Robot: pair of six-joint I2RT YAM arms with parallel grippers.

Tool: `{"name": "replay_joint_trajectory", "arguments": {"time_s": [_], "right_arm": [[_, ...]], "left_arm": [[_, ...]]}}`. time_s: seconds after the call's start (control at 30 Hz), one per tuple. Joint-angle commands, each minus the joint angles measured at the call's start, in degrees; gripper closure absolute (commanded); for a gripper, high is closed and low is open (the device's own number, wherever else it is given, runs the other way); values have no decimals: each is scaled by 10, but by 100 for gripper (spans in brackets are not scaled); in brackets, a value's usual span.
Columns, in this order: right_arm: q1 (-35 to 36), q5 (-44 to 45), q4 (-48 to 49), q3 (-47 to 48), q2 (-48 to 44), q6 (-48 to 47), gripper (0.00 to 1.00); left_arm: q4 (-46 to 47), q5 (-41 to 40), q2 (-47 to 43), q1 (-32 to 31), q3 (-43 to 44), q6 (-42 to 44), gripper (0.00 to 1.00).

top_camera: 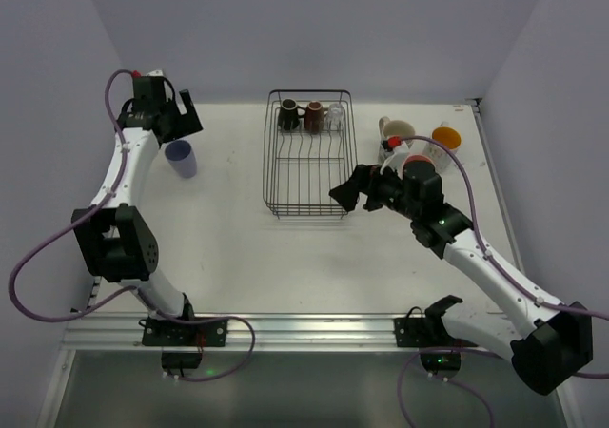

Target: Unload the cups from the dish rack

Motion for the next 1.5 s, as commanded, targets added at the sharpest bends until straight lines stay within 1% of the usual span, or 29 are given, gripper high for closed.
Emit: {"name": "replay_joint_trajectory", "arguments": {"time_s": [0.0,0.03,0.1,0.2,0.23,0.27,0.3,0.37,0.4,0.43,0.5,0.53,0.6,0.63,0.67,0.73,0.77,0.8,0.83,0.87,0.9,0.93,0.97,1.03,1.1,1.17,1.3,1.33,1.47], "right_arm": [[9,39,-13,45,22,-18,2],[10,46,-17,52,28,-21,4],[12,55,-21,72,42,-26,11],[13,78,-35,119,84,-39,20],[12,85,-42,132,112,-43,22],[13,91,-42,159,127,-47,24],[13,100,-41,174,143,-52,28],[13,123,-44,223,197,-59,30],[14,131,-45,240,217,-70,31],[13,138,-46,259,238,-75,34],[14,157,-51,316,300,-89,36],[14,169,-51,335,320,-95,42],[12,192,-53,397,385,-109,49],[13,198,-63,421,408,-114,51],[13,211,-69,471,453,-122,51],[13,227,-83,520,498,-130,52],[13,235,-88,570,521,-133,53],[13,247,-100,595,566,-139,53],[12,253,-105,623,588,-141,53],[11,258,-109,675,610,-144,53],[11,271,-122,701,656,-149,53],[10,281,-130,755,677,-151,52],[8,288,-138,779,698,-153,52],[2,293,-143,832,747,-152,47],[-3,293,-144,861,775,-151,44],[-9,301,-144,892,806,-155,37],[-17,302,-139,908,831,-165,30],[-18,301,-137,910,835,-168,26],[-22,282,-156,961,867,-182,24]], "left_arm": [[66,32,-94,1,-23,-25,5],[75,35,-112,-1,-37,-28,4],[102,74,-165,-15,-54,-32,3],[153,112,-247,-61,-111,-40,0],[170,124,-270,-73,-152,-43,0],[202,134,-291,-103,-174,-50,0],[214,155,-328,-118,-193,-53,0],[252,184,-372,-150,-251,-66,0],[261,219,-384,-157,-289,-69,0],[269,235,-396,-166,-306,-73,0],[284,265,-432,-171,-355,-75,0],[288,272,-444,-174,-369,-75,0],[289,284,-479,-175,-404,-67,0],[289,285,-492,-175,-415,-65,0],[289,288,-514,-175,-426,-62,0],[287,285,-532,-175,-451,-50,0],[282,280,-548,-175,-458,-40,0],[282,274,-555,-175,-471,-35,0],[280,269,-559,-179,-475,-31,0],[271,259,-560,-187,-477,-20,0],[268,239,-559,-199,-481,-13,0],[267,234,-558,-213,-482,2,0],[263,227,-558,-218,-482,6,0],[250,205,-557,-236,-475,19,0],[247,198,-558,-245,-473,24,0],[247,198,-558,-254,-473,25,0],[245,206,-551,-268,-473,27,0],[246,208,-551,-271,-472,27,0],[246,211,-550,-274,-467,27,0]]}}
